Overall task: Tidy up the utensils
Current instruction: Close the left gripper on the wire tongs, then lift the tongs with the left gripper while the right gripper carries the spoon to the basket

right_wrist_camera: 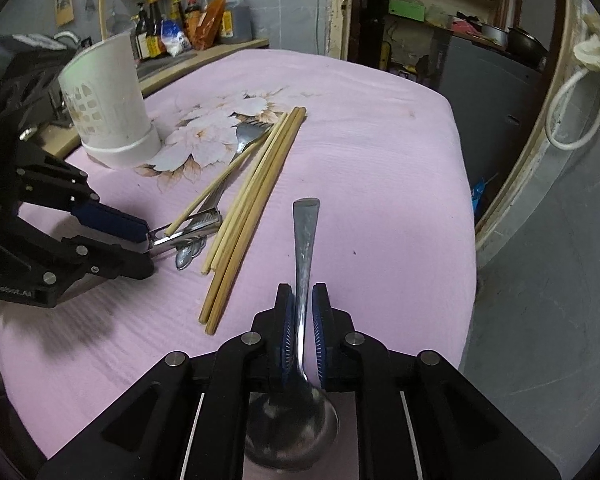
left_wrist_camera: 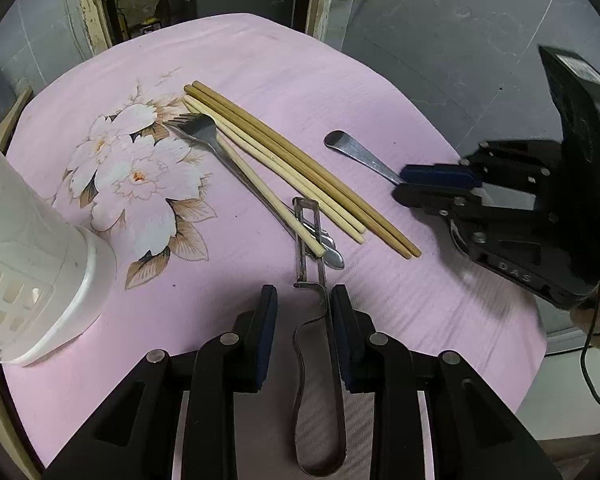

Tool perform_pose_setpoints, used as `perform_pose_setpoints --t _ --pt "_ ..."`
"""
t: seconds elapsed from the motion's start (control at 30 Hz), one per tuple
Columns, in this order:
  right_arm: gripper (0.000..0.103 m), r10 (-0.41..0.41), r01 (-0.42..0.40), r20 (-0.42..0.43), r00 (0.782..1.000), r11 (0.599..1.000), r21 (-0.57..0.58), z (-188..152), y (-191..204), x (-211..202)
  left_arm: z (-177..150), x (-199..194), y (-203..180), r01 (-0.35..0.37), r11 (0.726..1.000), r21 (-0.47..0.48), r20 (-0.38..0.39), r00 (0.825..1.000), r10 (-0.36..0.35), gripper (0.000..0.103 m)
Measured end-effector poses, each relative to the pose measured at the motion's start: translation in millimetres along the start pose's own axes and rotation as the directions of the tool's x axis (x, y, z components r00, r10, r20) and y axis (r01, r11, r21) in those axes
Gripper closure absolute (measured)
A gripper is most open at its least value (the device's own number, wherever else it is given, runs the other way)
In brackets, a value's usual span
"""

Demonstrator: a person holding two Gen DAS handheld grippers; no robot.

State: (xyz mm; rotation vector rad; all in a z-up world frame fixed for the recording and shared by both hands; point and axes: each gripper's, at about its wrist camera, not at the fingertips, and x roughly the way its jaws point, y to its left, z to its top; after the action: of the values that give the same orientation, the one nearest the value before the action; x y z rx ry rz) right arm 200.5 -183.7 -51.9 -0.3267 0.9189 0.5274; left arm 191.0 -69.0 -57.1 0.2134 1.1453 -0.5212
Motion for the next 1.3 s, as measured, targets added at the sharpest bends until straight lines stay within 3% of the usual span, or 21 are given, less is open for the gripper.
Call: perform_pose_setpoints --t 0.27,0.57,0.63,0.67,0.87,1.0,1.1,1.17,1.3 --pt "0.09 -0.034 0.032 -0.086 0.996 0.999 -0.024 28 3 22 2 -1 0 -0.003 1.0 -0.004 -0.013 1.0 0.003 0.081" --pt "0.087 -0.049 0.047 -0.089 0.995 0.998 -0.029 41 5 31 10 4 -1 -0.014 1.0 -0.002 -0.02 1.0 0.014 0.081" --pt "0.087 -0.07 0.065 -0.078 0.995 0.996 -0.065 42 10 34 8 4 -6 -0.027 1.0 0.01 -0.014 1.0 0.028 0.082" --pt "0.089 -0.074 0.069 -0.066 0.995 0.995 -0.072 43 10 35 8 4 -7 -0.029 0.999 0.013 -0.009 1.0 0.029 0.088" --pt "0.091 -0.088 0.089 0.008 0.996 0.993 -0.073 35 13 28 -1 1 -3 -0.023 1.0 -0.008 0.049 0.999 0.024 0.089" --pt "0.091 -0.076 0.08 0.106 0.992 0.996 -0.032 24 8 11 -15 -10 -2 -0.022 0.999 -0.034 0.123 0.992 0.026 0.089" --pt "0.091 -0.082 0.087 0.206 0.975 0.996 -0.018 12 12 -10 -25 -21 -3 -0.032 0.998 -0.06 0.2 0.979 0.043 0.089" --pt "0.091 -0.104 0.115 0.293 0.951 0.993 -0.021 2 19 -28 -36 -30 -3 -0.035 0.996 -0.084 0.266 0.962 0.056 0.089" --pt "0.091 -0.143 0.166 0.433 0.89 0.986 -0.016 -14 34 -55 -51 -47 -5 -0.049 0.99 -0.129 0.399 0.912 0.097 0.089"
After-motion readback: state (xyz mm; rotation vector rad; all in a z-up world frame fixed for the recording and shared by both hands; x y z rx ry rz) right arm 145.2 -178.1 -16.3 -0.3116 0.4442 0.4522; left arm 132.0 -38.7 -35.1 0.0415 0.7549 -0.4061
